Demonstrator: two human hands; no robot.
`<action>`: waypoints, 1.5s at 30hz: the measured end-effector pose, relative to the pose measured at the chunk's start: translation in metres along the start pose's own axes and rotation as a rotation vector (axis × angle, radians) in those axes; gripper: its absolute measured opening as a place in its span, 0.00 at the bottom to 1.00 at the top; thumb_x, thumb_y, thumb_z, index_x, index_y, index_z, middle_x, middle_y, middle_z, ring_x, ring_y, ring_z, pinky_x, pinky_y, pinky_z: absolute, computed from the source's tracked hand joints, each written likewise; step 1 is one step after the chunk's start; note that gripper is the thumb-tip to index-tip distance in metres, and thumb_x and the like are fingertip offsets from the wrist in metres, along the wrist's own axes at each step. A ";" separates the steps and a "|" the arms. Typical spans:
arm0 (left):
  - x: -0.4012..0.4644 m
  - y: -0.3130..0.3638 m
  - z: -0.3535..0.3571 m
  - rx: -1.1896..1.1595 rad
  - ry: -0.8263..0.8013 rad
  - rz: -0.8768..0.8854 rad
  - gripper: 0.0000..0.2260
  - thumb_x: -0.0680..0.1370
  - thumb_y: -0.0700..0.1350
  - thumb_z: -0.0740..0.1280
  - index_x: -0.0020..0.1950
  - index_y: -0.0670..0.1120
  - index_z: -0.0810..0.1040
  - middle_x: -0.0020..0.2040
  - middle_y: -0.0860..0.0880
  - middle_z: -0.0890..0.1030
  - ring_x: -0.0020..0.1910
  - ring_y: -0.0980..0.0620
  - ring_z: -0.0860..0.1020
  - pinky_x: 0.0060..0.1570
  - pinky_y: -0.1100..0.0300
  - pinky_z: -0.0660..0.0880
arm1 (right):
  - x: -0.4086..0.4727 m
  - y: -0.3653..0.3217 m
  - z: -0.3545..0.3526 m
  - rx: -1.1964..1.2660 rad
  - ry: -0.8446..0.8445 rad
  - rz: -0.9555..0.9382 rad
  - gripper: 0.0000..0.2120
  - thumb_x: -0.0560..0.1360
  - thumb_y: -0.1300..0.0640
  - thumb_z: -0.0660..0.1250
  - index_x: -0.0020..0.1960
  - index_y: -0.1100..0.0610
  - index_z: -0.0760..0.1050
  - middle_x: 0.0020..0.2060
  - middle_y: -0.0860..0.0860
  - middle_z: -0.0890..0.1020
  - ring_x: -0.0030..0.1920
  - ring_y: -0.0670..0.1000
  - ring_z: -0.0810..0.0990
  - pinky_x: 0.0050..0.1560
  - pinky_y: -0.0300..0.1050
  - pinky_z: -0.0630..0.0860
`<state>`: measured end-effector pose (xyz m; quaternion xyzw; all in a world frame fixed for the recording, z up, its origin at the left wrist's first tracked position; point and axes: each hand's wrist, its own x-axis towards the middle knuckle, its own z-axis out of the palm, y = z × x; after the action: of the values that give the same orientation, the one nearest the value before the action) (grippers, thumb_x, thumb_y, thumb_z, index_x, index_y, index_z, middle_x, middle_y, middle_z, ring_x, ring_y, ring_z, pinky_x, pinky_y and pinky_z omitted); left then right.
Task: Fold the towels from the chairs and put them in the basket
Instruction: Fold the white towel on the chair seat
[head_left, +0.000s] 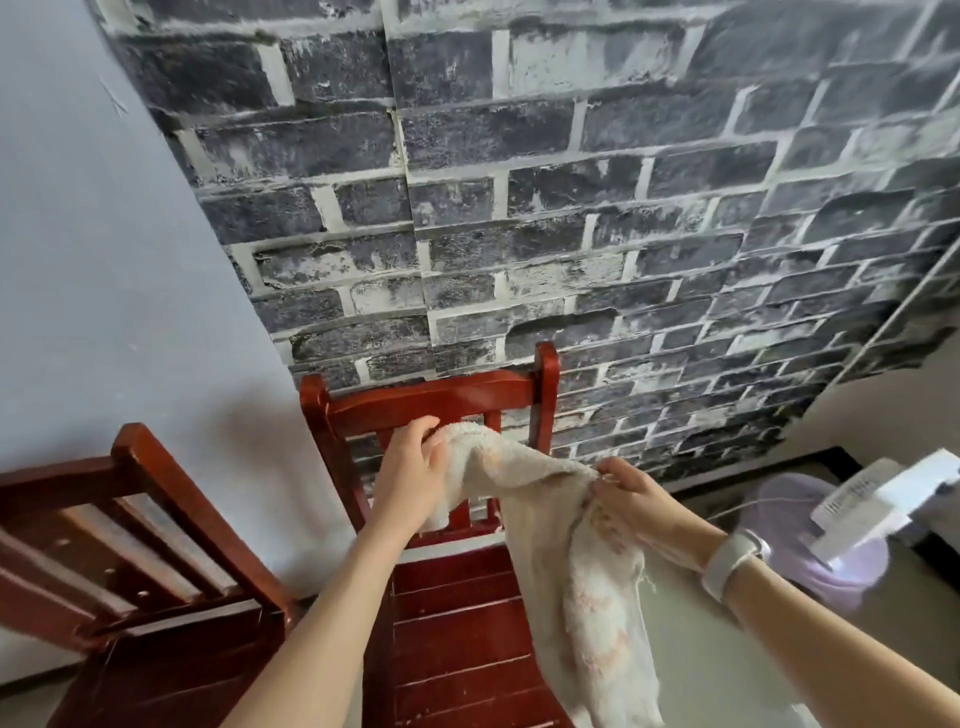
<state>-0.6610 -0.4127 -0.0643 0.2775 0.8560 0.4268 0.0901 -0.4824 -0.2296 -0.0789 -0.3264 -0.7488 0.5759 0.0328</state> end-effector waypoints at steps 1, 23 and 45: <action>-0.003 0.004 0.002 0.005 0.001 -0.021 0.15 0.79 0.45 0.60 0.66 0.47 0.69 0.64 0.47 0.71 0.62 0.50 0.72 0.56 0.65 0.66 | -0.004 -0.012 -0.003 0.033 0.005 -0.034 0.06 0.77 0.62 0.58 0.47 0.54 0.72 0.35 0.54 0.77 0.33 0.48 0.76 0.35 0.45 0.73; 0.007 0.063 0.036 -0.101 -0.231 0.289 0.04 0.79 0.49 0.59 0.48 0.50 0.70 0.31 0.49 0.71 0.23 0.57 0.65 0.28 0.61 0.61 | -0.014 -0.090 -0.079 0.240 0.287 -0.122 0.16 0.74 0.68 0.61 0.61 0.59 0.71 0.48 0.58 0.78 0.47 0.58 0.80 0.49 0.54 0.79; 0.018 0.060 0.021 -0.149 -0.671 -0.207 0.27 0.80 0.58 0.49 0.76 0.48 0.49 0.74 0.52 0.57 0.73 0.51 0.56 0.68 0.56 0.56 | -0.008 -0.087 -0.098 0.026 0.465 -0.238 0.20 0.72 0.73 0.53 0.52 0.52 0.73 0.46 0.47 0.75 0.42 0.47 0.78 0.36 0.39 0.81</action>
<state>-0.6438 -0.3591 -0.0288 0.3065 0.7687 0.3618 0.4291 -0.4738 -0.1620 0.0336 -0.3594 -0.7467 0.4871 0.2758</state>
